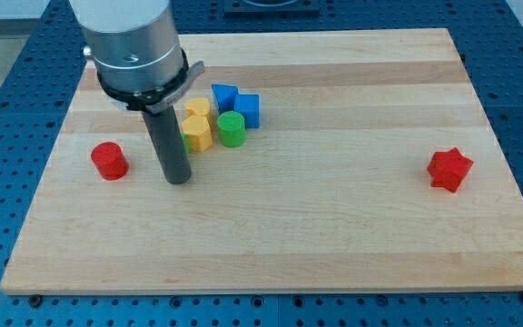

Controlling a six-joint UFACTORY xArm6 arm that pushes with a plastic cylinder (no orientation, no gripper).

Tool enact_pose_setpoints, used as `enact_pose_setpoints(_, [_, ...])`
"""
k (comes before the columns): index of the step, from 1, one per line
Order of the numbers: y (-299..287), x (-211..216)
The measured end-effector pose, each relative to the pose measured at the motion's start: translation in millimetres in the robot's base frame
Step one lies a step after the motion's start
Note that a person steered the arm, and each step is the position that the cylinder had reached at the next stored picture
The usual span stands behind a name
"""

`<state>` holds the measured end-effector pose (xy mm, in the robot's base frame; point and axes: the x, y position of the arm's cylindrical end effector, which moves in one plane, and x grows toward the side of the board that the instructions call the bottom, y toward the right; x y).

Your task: Move the green star to the left of the yellow hexagon

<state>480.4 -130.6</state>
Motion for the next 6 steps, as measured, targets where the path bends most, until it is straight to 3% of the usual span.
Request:
enact_pose_setpoints(3, [-31, -37])
enact_pose_setpoints(4, [-31, -21])
enact_pose_setpoints(5, [-9, 30])
enact_pose_setpoints(6, [-27, 55])
